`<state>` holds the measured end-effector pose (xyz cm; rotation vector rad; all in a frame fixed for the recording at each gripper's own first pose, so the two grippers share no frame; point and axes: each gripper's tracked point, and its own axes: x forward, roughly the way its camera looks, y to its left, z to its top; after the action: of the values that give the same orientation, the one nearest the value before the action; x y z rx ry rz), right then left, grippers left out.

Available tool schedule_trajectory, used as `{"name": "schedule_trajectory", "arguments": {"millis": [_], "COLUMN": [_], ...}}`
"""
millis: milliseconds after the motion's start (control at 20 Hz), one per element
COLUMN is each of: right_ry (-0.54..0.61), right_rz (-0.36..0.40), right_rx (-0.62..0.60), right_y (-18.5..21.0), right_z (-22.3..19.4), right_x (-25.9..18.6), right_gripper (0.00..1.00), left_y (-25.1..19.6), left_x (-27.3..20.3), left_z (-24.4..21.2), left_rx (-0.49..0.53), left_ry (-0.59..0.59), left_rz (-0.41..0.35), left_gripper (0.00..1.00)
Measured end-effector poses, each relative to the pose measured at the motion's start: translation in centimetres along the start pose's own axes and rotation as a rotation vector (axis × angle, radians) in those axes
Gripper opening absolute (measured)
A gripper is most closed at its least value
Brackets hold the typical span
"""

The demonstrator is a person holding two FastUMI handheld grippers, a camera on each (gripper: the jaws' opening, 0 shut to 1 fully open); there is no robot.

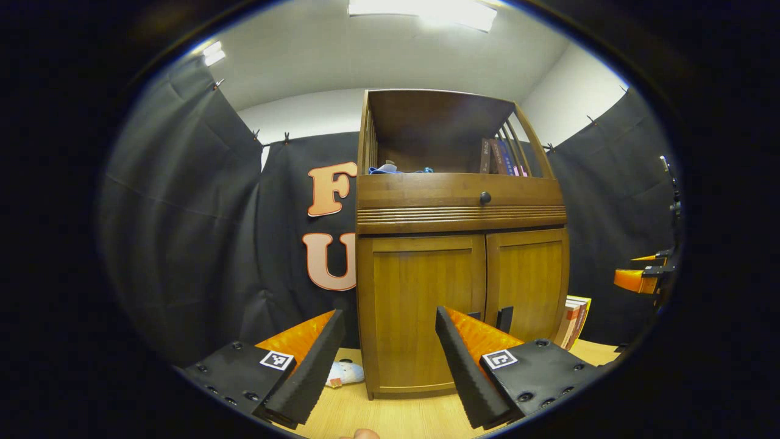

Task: Open the right door of the double-door shoe cabinet with the right hand, and open the left door with the left hand.

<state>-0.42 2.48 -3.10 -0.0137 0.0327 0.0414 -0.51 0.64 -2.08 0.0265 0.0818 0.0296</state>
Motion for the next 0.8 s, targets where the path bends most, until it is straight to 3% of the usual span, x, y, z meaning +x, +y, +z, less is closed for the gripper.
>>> {"name": "schedule_trajectory", "arguments": {"millis": [650,800], "right_ry": [0.068,0.070], "right_rz": [0.150,0.162], "right_rx": [0.023,0.024], "right_y": [11.1,12.4], "right_z": [-7.3,-8.5], "right_x": [6.4,8.3], "right_gripper": [0.94,0.94], "left_y": [3.2,3.8], "left_x": [-1.2,-1.6], "left_z": [-0.7,-1.1], "left_rx": [0.045,0.050], "left_ry": [0.003,0.006], "left_rz": [0.067,0.076], "left_gripper": [0.94,0.97]}}
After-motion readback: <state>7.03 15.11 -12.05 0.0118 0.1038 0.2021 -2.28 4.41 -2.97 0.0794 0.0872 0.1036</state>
